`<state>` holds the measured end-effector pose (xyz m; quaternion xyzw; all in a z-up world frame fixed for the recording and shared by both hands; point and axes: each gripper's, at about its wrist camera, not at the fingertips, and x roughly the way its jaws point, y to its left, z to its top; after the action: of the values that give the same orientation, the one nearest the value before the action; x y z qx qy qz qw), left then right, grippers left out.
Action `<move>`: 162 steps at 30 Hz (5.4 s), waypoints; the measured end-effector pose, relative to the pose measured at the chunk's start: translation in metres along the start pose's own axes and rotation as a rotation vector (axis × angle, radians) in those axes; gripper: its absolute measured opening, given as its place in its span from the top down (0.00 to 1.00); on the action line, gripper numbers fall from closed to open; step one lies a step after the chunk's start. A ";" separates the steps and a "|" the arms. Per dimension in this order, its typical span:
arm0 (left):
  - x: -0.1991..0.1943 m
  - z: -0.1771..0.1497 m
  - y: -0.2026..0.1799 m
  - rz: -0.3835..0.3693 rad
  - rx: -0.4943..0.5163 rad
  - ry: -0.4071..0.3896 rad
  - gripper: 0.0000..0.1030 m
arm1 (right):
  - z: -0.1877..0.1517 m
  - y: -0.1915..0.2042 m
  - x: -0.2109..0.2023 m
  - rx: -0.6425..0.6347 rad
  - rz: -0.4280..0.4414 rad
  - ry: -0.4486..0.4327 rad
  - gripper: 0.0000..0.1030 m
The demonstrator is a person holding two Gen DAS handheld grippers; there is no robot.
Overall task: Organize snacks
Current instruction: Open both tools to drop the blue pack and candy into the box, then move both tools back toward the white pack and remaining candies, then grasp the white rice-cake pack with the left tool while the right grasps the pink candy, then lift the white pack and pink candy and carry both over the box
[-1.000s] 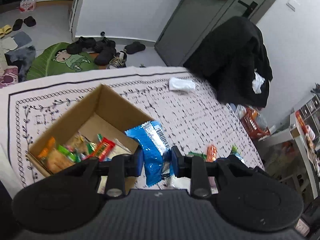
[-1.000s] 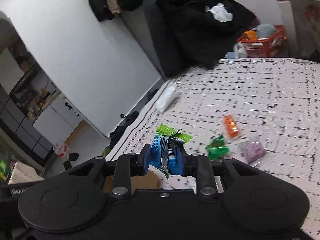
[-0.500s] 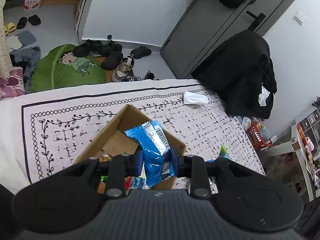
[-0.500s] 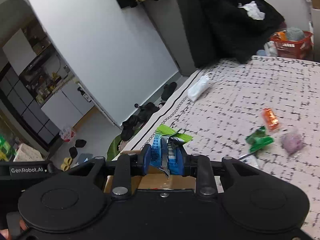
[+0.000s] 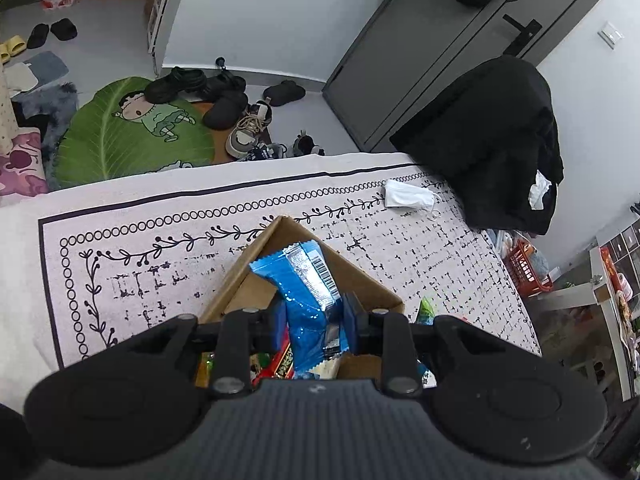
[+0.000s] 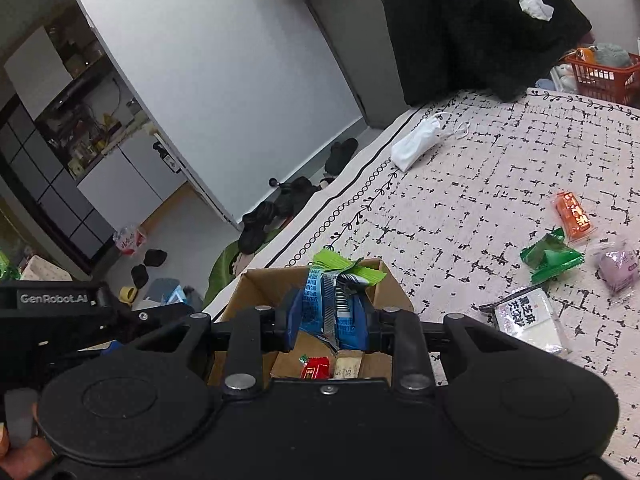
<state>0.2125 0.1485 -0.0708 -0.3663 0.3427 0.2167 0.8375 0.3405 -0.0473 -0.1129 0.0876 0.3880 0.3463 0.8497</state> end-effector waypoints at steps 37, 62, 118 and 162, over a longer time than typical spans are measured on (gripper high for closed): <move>-0.001 -0.006 -0.014 0.097 0.086 0.012 0.05 | 0.019 -0.036 -0.029 0.086 -0.060 0.058 0.50; 0.007 -0.064 -0.118 0.024 0.233 0.048 0.00 | 0.024 -0.161 -0.109 0.310 -0.147 -0.054 0.30; 0.190 -0.134 -0.160 0.149 0.258 0.222 0.38 | 0.030 -0.234 0.003 0.310 -0.249 0.109 0.36; 0.049 -0.083 -0.131 0.054 0.214 0.018 0.56 | 0.024 -0.164 -0.032 0.179 -0.115 0.106 0.68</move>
<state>0.2913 0.0070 -0.0866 -0.2673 0.3812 0.1983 0.8625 0.4283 -0.1878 -0.1457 0.1222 0.4662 0.2651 0.8351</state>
